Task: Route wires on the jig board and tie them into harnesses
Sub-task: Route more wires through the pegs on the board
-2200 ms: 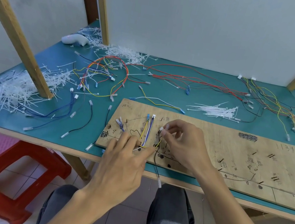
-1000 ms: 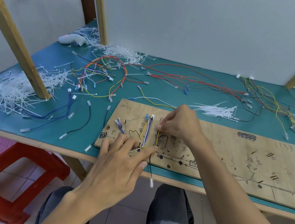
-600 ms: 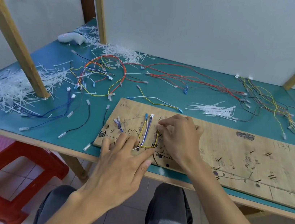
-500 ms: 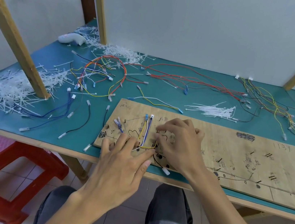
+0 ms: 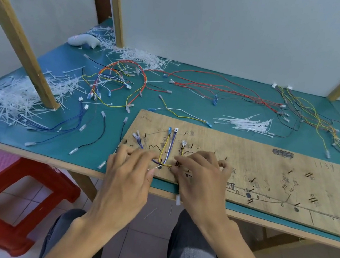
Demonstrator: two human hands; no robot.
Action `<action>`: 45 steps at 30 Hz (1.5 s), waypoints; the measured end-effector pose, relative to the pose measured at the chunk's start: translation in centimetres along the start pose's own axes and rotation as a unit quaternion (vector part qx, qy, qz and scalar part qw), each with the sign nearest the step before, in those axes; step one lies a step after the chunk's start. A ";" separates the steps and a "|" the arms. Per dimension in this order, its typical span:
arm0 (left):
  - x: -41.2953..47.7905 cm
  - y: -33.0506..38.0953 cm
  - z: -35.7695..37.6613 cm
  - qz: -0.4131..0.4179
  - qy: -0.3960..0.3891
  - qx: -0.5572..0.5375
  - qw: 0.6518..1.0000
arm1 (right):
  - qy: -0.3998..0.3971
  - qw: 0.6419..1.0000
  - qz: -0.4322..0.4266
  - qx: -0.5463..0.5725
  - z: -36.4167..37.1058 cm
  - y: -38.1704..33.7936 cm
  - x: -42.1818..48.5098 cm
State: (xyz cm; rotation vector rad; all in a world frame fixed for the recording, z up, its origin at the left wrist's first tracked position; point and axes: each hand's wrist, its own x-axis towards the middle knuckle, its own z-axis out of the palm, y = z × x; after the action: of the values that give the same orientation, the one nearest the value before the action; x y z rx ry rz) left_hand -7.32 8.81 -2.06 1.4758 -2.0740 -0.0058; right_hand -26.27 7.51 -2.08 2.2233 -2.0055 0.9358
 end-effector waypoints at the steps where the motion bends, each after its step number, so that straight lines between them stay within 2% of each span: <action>1: 0.0 -0.3 -0.2 0.001 0.000 0.011 1.000 | 0.007 1.000 0.010 0.007 0.1 -0.1 -0.1; 8: 0.3 -1.8 -1.0 -0.016 -0.023 0.081 0.996 | 0.006 0.998 0.000 0.056 0.2 -0.3 -0.6; 12: 0.8 -2.2 -0.9 0.021 -0.046 0.089 0.995 | -0.032 0.996 -0.051 0.071 -0.1 0.4 -0.4; 17: 0.9 -2.6 -1.3 0.024 -0.062 0.080 0.995 | -0.088 0.982 -0.126 0.109 0.3 -0.1 1.5; 20: 1.5 -3.1 -2.2 -0.005 -0.049 0.001 0.999 | -0.089 0.976 -0.086 0.182 1.1 -0.3 2.3; 24: 4.2 -4.8 -3.7 -0.076 -0.089 -0.100 0.988 | -0.059 0.979 -0.071 0.183 2.1 -0.6 2.5; 34: 10.7 -7.2 -4.4 -0.111 -0.189 -0.129 0.967 | -0.048 0.983 -0.051 0.171 2.7 -1.0 2.8; 45: 11.7 -7.2 -2.4 -0.107 -0.197 -0.051 0.973 | -0.038 0.980 -0.044 0.188 2.5 -1.0 2.7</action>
State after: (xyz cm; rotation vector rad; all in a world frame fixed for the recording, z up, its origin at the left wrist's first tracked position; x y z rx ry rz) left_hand -2.53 -3.29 2.88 1.7354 -2.1603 -0.5207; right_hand -24.27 4.26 -2.55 2.5449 -1.8673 1.3346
